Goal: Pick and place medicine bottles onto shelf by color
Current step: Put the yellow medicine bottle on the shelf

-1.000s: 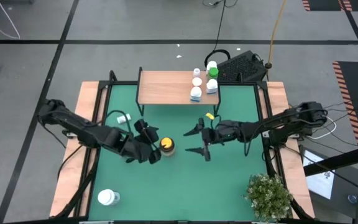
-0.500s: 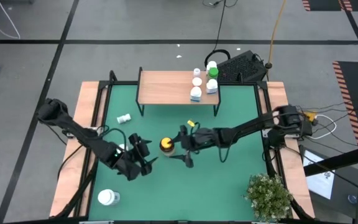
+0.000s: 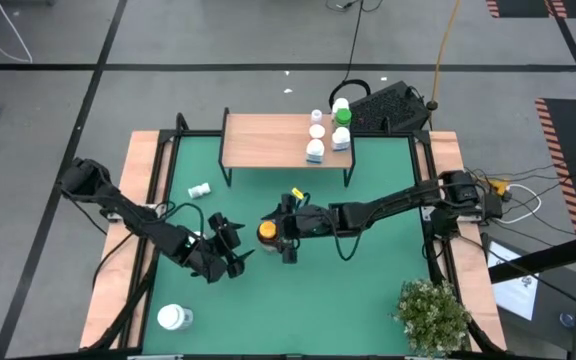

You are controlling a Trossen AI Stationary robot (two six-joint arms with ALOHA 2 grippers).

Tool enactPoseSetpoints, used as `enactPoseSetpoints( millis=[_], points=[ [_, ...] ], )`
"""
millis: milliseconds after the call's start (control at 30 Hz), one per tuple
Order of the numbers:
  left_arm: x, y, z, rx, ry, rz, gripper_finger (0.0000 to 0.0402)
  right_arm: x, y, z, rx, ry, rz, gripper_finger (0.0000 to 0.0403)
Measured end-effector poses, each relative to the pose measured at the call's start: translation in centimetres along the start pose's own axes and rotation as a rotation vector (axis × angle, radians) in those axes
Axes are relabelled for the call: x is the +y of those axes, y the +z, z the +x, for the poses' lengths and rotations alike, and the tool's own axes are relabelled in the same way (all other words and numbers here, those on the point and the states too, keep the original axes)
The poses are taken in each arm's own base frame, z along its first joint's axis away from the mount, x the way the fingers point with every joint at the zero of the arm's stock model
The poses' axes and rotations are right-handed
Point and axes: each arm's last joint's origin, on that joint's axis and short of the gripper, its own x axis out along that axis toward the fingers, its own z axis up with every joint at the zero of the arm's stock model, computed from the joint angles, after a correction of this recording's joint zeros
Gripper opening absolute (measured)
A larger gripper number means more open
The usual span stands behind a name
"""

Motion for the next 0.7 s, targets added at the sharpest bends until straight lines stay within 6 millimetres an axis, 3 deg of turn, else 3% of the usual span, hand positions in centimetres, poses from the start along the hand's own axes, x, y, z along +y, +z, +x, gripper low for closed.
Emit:
enactPoseSetpoints(
  millis=[500,700],
  points=[
    [0.4,0.5,0.5,-0.01,0.014,-0.019,0.0379,-1.2,-2.4,0.1,0.044,-0.01,0.023,0.0299],
    [0.5,0.5,0.6,0.001,0.002,0.003,0.0379,-1.9,-2.9,0.6,0.037,0.072,0.052,0.0273]
  ],
)
